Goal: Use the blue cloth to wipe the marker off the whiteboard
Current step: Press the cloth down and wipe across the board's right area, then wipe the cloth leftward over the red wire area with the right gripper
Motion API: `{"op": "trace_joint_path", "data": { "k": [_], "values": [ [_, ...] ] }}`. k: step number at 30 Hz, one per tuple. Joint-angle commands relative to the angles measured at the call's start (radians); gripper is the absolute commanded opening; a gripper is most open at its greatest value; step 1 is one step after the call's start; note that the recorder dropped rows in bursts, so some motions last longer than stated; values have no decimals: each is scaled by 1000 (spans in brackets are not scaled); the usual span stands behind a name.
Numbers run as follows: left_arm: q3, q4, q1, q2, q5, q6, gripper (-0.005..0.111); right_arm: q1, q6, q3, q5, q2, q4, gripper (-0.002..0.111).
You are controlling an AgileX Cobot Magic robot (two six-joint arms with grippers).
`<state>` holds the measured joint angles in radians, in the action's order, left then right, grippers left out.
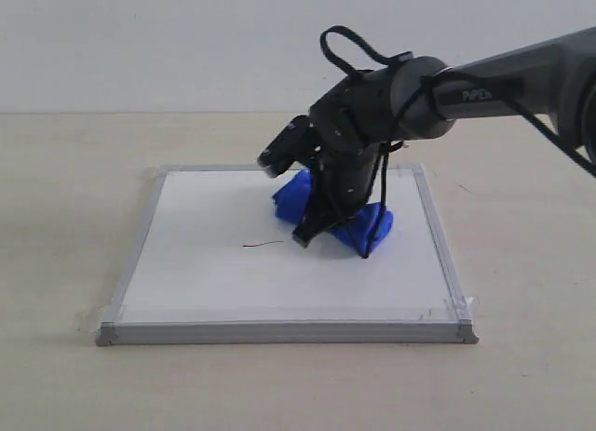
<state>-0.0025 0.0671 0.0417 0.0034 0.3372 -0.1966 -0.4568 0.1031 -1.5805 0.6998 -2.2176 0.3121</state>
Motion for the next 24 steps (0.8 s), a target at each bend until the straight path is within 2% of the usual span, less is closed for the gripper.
{"op": "trace_joint_path", "data": {
  "k": [1,3,8,10,13,15,18,20,24],
  "values": [
    [3,-3,-1,-3,-7,-9,4,44,-89,11,95,-26,70,0],
    [3,-3,-1,-3,-7,-9,4,27,-2,11,95,-26,-22,0],
    [3,-3,-1,-3,-7,-9,4,-50,429,11,109,-26,-466,0],
    [3,-3,-1,-3,-7,-9,4,-77,545,11,117,-24,-551,0],
    [3,-3,-1,-3,-7,-9,4,-70,511,2,102,-24,-472,0],
    [3,-3,-1,-3,-7,-9,4,-38,354,-6,88,-28,-328,0],
    [3,-3,-1,-3,-7,-9,4,25,64,-6,93,-28,-8,0],
    [3,-3,-1,-3,-7,-9,4,61,-68,-6,126,-28,105,0],
    [3,-3,-1,-3,-7,-9,4,71,-51,-6,136,-28,46,0]
  ]
}}
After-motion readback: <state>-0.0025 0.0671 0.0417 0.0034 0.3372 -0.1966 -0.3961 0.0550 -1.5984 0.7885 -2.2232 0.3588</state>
